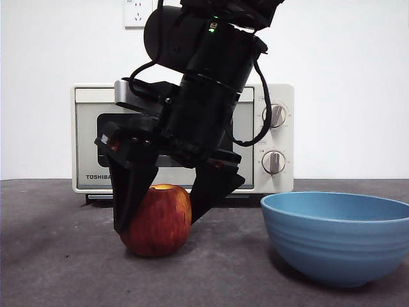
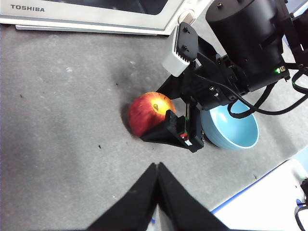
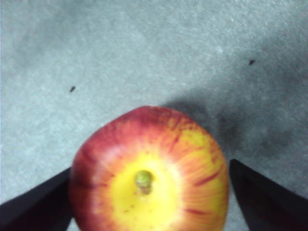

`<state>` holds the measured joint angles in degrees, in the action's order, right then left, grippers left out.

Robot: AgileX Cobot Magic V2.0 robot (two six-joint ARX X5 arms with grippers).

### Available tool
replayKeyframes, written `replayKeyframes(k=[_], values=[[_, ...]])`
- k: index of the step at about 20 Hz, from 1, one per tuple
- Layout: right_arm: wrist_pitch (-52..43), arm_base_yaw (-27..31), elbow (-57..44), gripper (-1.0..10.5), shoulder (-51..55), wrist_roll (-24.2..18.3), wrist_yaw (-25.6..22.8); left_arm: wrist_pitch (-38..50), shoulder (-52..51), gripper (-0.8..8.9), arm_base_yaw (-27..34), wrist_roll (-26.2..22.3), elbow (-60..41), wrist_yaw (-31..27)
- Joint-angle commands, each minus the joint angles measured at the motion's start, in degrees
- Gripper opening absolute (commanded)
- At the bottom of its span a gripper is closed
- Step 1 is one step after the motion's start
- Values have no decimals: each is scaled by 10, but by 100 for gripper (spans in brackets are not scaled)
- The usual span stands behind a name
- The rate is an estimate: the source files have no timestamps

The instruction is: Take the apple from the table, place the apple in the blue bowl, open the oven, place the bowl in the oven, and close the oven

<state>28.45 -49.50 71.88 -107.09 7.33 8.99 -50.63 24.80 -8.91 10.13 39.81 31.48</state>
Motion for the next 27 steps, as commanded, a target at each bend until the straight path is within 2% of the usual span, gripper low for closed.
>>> replayKeyframes(k=[1, 7, 12, 18, 21, 27], values=[[1, -6, 13, 381, -11, 2, -2, 5, 3, 7, -2, -5, 10, 0], [5, -6, 22, 366, 8, 13, 0, 5, 2, 7, -2, -6, 10, 0], [52, -6, 25, 366, 104, 13, -5, 10, 3, 7, -2, -7, 10, 0], [171, -4, 15, 366, 235, 10, -80, 11, 3, 7, -2, -7, 10, 0], [182, 0, -31, 366, 292, 10, -109, 13, 3, 7, -2, -7, 10, 0], [120, 28, -189, 367, 360, 31, -109, 14, 3, 7, -2, -7, 10, 0]])
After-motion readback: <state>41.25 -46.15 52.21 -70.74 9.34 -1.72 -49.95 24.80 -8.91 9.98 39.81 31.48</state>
